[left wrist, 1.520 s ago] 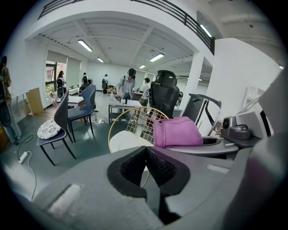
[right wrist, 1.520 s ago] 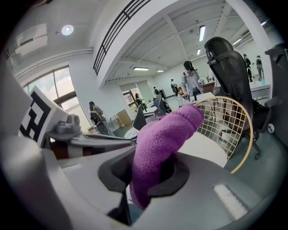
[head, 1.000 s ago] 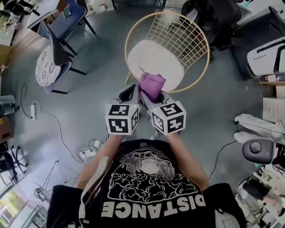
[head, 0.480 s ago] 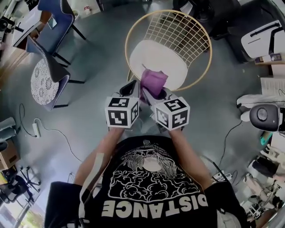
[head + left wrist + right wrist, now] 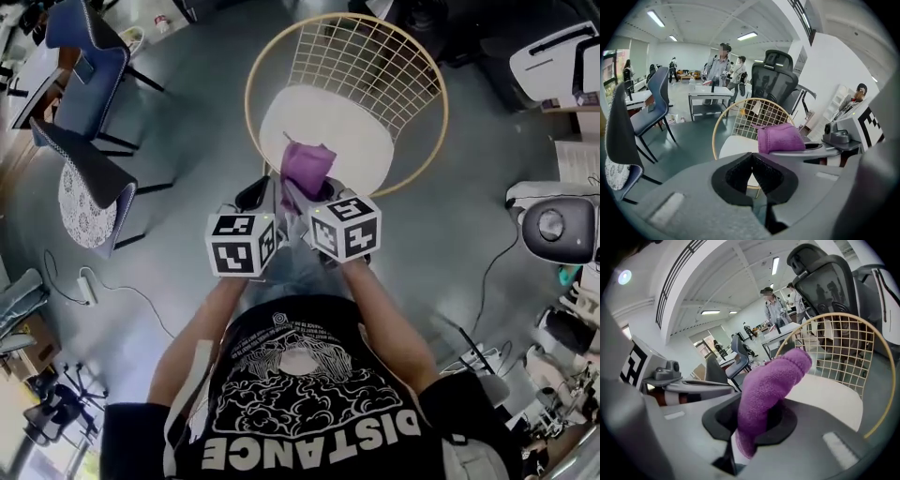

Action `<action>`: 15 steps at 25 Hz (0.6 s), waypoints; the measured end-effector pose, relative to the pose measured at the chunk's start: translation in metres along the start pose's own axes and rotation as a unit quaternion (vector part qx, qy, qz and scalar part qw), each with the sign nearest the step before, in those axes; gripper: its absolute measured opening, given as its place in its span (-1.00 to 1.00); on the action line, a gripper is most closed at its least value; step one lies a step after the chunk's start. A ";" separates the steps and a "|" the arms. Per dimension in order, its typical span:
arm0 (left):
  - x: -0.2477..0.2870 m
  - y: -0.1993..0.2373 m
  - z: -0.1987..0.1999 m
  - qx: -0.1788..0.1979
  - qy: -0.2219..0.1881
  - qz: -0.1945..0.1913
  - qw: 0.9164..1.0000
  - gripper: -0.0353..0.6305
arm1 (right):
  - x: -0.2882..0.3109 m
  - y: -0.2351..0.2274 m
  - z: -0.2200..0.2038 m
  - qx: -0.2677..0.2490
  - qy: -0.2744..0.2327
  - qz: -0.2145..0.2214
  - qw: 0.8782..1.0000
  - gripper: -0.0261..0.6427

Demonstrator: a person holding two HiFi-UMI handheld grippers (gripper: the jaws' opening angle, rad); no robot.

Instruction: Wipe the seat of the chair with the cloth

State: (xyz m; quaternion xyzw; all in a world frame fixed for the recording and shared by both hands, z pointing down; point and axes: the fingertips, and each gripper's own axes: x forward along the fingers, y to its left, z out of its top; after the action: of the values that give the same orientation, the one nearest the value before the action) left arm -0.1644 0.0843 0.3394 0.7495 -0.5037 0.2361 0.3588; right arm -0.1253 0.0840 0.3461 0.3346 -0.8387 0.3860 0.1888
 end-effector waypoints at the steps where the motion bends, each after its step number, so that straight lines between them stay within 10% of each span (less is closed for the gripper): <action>1: 0.010 0.003 0.003 -0.001 0.005 0.001 1.000 -0.91 | 0.009 -0.008 0.002 0.003 0.003 0.002 1.000 -0.73; 15: 0.139 0.052 0.027 -0.043 0.077 -0.005 0.996 -0.90 | 0.166 -0.114 0.022 0.085 0.046 0.044 0.994 -0.73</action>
State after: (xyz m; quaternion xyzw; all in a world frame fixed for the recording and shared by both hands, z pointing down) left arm -0.1592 -0.0303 0.4378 0.7151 -0.4806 0.2696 0.4301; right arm -0.1625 -0.0568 0.4869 0.2939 -0.8071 0.4791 0.1806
